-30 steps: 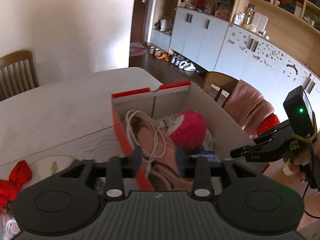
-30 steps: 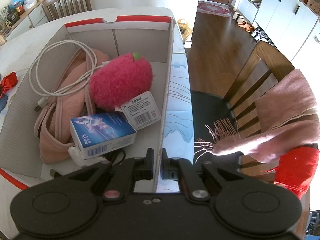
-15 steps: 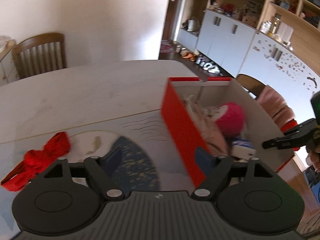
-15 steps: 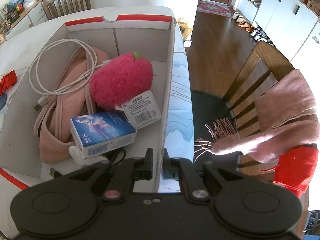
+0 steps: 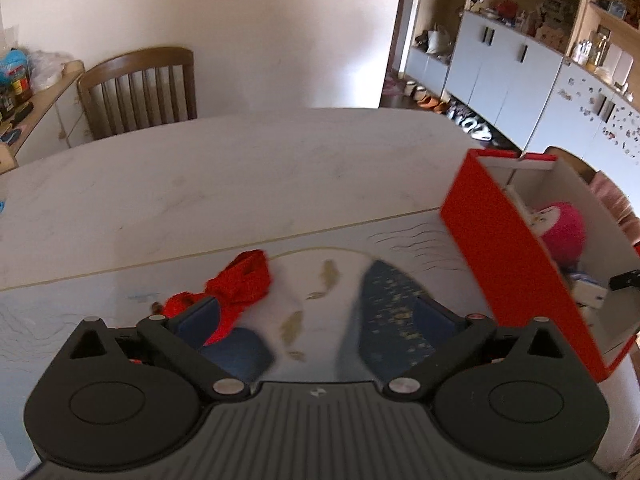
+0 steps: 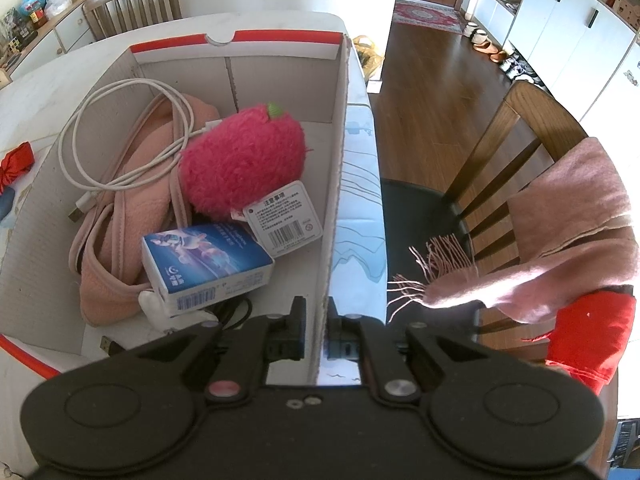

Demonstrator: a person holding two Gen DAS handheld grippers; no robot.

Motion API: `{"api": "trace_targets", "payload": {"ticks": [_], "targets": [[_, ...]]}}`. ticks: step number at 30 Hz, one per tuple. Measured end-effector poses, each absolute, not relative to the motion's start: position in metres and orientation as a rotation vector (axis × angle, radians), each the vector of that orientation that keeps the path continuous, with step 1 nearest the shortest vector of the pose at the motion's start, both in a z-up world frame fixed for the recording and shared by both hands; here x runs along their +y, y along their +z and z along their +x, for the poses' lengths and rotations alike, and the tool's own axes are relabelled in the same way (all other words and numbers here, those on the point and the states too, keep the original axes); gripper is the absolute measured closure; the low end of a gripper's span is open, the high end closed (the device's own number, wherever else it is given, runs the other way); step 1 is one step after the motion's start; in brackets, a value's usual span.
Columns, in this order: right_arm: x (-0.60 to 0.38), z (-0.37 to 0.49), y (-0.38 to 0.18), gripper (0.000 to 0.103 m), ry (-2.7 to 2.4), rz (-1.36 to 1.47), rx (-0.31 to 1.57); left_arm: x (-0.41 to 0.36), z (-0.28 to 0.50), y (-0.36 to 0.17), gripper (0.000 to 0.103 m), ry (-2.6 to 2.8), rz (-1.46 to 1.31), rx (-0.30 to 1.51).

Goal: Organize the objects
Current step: 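Move the left gripper back to the table over the red cloth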

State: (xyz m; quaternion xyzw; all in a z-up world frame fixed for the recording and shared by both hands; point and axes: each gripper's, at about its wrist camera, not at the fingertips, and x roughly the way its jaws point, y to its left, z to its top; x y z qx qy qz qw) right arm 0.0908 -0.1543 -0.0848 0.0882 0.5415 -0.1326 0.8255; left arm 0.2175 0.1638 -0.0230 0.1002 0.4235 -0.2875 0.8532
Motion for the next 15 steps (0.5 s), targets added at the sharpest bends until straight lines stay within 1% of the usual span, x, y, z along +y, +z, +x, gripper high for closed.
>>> {"api": "trace_targets", "payload": {"ticks": [15], "targets": [[-0.154, 0.095, -0.088, 0.096, -0.295, 0.181, 1.189, 0.169, 0.264, -0.057, 0.0, -0.681, 0.5, 0.878]]}}
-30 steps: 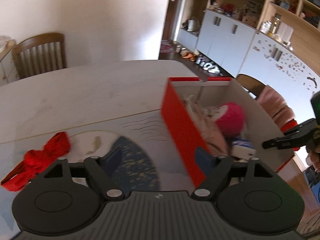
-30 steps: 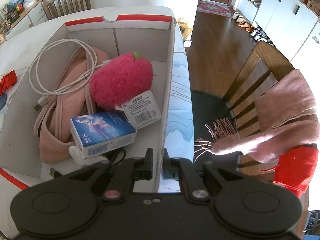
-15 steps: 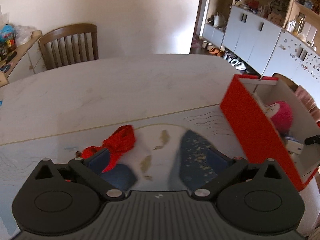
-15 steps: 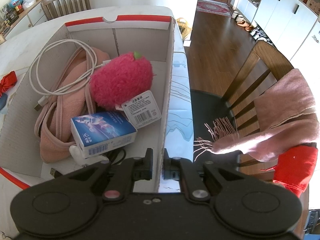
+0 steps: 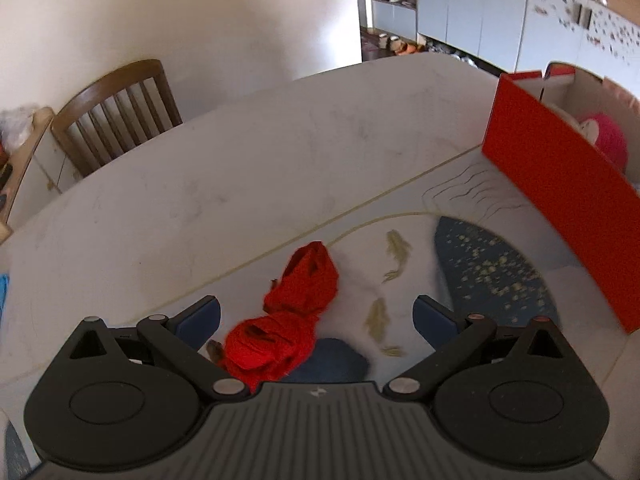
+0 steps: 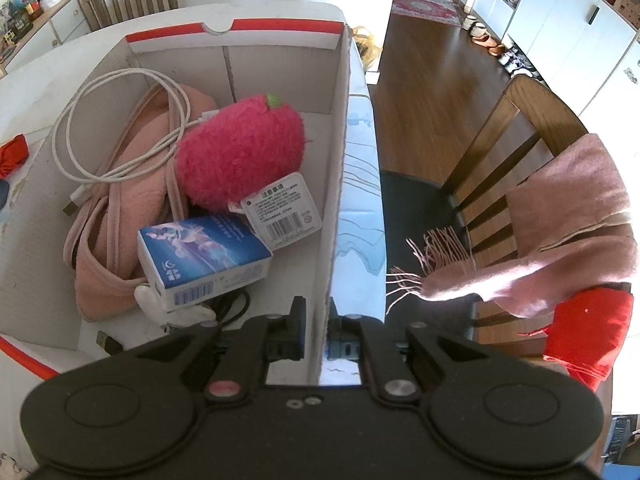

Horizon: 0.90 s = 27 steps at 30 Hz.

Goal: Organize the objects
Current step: 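Move the left gripper back to the table over the red cloth, then grasp the red cloth with the left gripper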

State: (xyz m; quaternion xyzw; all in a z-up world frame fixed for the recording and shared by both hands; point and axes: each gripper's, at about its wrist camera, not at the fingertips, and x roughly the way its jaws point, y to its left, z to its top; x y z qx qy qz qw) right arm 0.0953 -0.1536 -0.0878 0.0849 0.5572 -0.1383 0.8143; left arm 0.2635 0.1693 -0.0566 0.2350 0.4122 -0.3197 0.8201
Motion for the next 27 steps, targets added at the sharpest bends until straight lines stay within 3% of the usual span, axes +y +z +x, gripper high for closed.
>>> {"api": "trace_targets", "payload": {"ticks": [16, 18, 22, 27], "targets": [[-0.154, 0.101, -0.094, 0.099, -0.322, 0.18, 1.222, 0.172, 0.294, -0.096, 0.003, -0.677, 0.549, 0.946], [-0.154, 0.101, -0.094, 0.098, -0.323, 0.18, 1.222, 0.172, 0.294, -0.097, 0.009, -0.68, 0.545, 0.947], [-0.154, 0.102, -0.095, 0.098, -0.324, 0.175, 1.225, 0.17, 0.293, -0.098, 0.039, -0.677, 0.561, 0.948], [-0.154, 0.102, -0.095, 0.098, -0.324, 0.175, 1.223, 0.169, 0.295, -0.096, 0.052, -0.664, 0.575, 0.95]]}}
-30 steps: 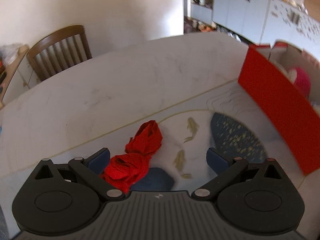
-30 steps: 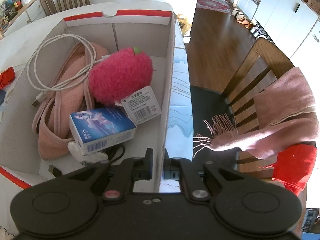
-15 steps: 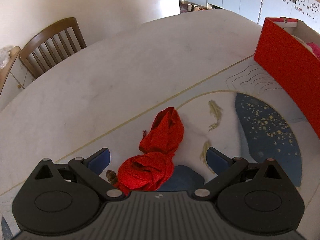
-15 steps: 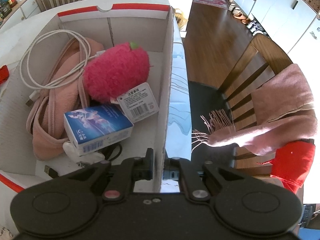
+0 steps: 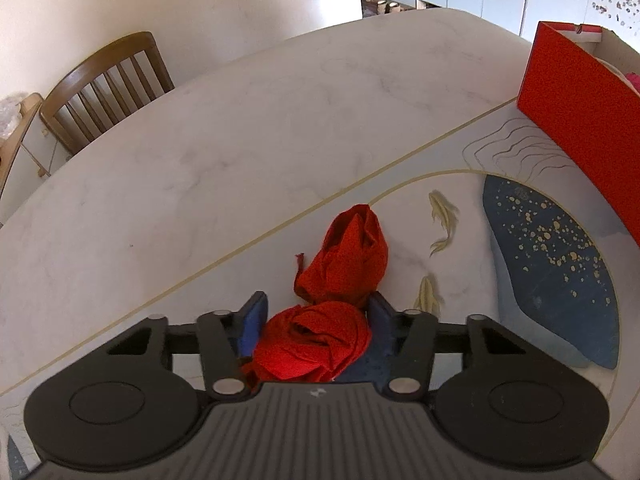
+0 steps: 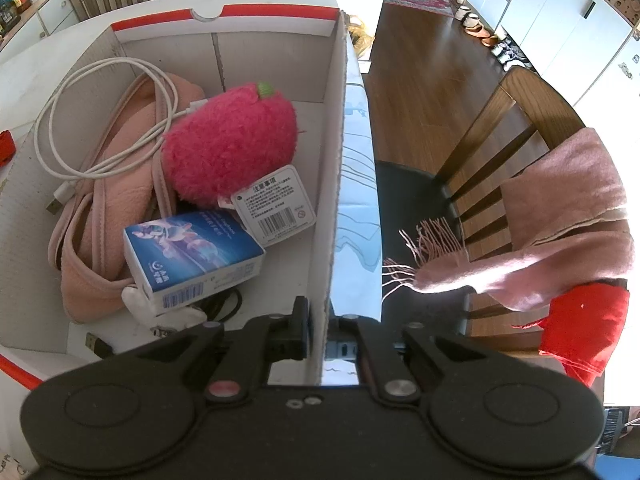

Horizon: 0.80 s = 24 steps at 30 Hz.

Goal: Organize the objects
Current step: 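Grasp the red cloth with the left gripper, then carry the red cloth with the left gripper into the box and release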

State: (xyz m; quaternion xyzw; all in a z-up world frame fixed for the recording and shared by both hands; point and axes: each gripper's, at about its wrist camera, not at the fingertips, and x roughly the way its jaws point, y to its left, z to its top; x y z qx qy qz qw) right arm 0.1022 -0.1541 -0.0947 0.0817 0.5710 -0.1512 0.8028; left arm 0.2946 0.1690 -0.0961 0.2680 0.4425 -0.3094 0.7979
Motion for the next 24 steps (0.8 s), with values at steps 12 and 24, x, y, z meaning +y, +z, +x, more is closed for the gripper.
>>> {"api": "trace_targets", "payload": {"ticks": [12, 24], "targets": [[-0.156, 0.1, -0.094, 0.099, -0.314, 0.179, 1.208, 0.174, 0.289, -0.069, 0.074, -0.624, 0.459, 0.953], [-0.158, 0.099, -0.095, 0.099, -0.294, 0.19, 1.186, 0.168, 0.27, 0.001, 0.074, -0.584, 0.306, 0.961]]}}
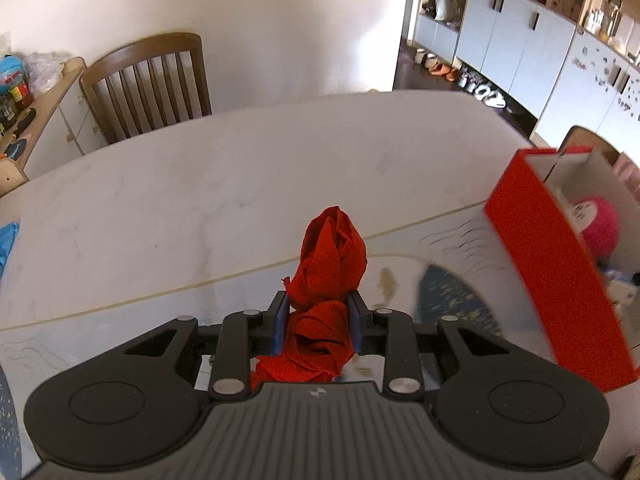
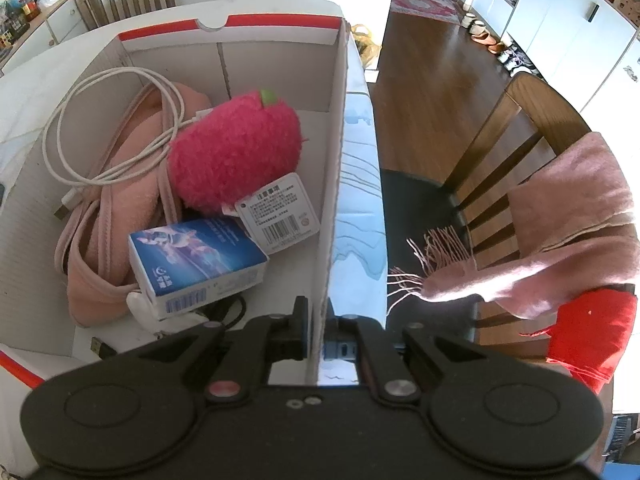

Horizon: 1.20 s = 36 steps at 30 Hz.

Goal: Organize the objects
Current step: 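Carry the red cloth with the left gripper into the box and release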

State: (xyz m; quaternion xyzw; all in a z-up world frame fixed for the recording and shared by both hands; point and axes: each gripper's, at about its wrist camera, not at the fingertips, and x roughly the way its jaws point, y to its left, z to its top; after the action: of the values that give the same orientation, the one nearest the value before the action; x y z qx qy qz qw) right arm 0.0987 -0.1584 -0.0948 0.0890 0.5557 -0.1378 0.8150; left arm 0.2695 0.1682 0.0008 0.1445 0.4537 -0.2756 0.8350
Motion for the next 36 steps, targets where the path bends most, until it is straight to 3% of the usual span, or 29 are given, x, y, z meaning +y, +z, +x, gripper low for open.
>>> {"api": "trace_targets", "payload": {"ticks": [20, 36], "targets": [[-0.16, 0.095, -0.094, 0.098, -0.257, 0.187, 1.157, 0.036, 0.161, 0.05, 0.074, -0.845, 0.139, 0.974], [-0.162, 0.093, -0.093, 0.098, -0.239, 0.187, 1.147, -0.062, 0.16, 0.037, 0.074, -0.823, 0.004, 1.037]]}}
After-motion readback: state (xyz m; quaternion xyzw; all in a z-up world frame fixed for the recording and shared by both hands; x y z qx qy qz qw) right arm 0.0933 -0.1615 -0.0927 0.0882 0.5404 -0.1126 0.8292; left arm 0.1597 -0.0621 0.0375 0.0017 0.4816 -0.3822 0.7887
